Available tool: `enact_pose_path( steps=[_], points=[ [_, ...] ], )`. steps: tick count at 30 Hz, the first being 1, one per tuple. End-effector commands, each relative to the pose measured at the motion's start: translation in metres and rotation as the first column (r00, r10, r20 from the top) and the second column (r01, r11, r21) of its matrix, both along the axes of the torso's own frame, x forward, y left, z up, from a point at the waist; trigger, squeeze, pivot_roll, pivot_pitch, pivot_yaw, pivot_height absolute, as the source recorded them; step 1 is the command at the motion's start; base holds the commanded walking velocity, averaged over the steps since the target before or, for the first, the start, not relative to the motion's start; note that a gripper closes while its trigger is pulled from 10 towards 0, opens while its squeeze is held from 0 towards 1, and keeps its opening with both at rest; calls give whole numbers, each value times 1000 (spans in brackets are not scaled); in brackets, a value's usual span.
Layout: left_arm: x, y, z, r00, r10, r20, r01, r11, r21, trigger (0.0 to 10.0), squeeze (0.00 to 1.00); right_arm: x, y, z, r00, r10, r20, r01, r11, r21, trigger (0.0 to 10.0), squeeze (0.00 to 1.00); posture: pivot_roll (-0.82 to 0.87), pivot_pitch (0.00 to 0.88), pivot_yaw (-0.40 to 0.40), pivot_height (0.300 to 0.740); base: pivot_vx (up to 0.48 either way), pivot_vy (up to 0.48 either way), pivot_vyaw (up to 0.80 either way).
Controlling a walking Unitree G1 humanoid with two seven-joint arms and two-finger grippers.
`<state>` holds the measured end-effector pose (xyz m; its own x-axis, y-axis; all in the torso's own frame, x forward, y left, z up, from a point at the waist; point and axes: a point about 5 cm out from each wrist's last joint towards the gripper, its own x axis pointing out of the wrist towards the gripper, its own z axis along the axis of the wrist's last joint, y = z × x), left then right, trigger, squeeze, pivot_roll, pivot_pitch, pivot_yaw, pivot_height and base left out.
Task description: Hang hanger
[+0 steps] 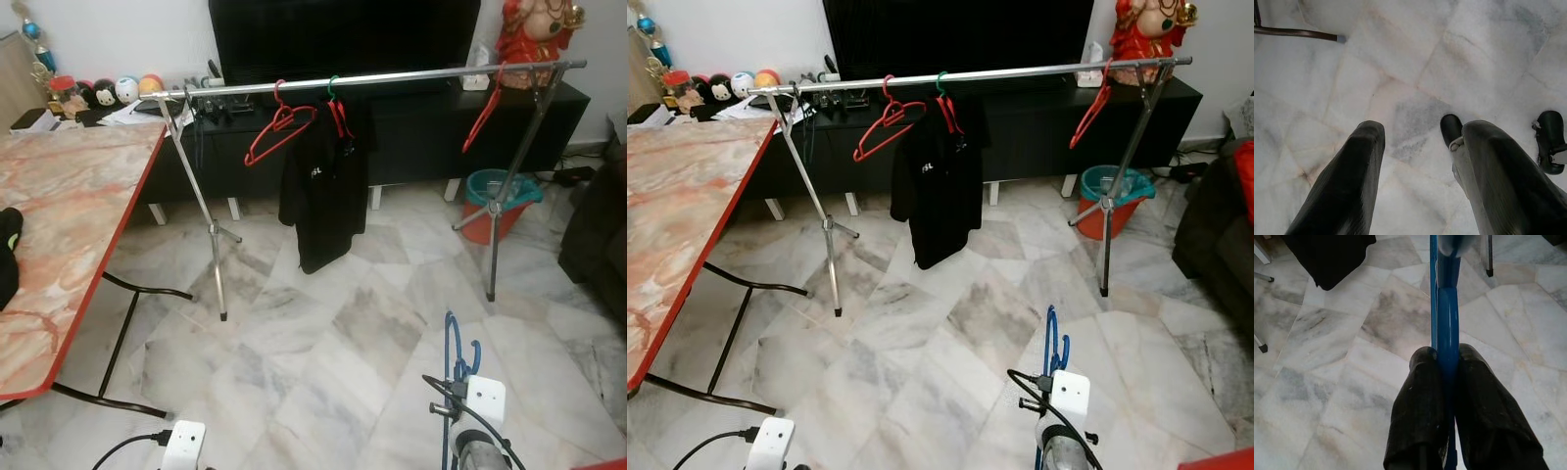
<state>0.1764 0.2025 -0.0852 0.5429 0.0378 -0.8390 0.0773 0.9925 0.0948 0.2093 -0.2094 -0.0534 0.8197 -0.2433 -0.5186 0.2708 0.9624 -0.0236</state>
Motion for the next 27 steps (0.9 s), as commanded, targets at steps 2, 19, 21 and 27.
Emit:
enact_pose_path(
  steps=[2,19,21,27],
  points=[
    [0,4,1,1000,-8,-3,8,1000,10,10000,0,7,2,6,999,11,50,-10,1000,-15,10000,0,-181,0,58,740,326,0,0],
    [-1,5,0,1000,-16,-9,16,1000,12,10000,0,17,10,16,993,18,118,-14,999,-32,10000,0,-182,0,59,740,335,0,0],
    [-1,5,0,1000,-16,-9,16,1000,13,10000,0,18,11,17,991,16,130,-12,999,-33,10000,0,-180,0,58,740,337,0,0],
    [0,5,1,1000,-15,-9,15,1000,14,10000,0,19,12,19,991,19,136,-14,999,-42,10000,0,-179,0,64,740,340,0,0]
  ],
)
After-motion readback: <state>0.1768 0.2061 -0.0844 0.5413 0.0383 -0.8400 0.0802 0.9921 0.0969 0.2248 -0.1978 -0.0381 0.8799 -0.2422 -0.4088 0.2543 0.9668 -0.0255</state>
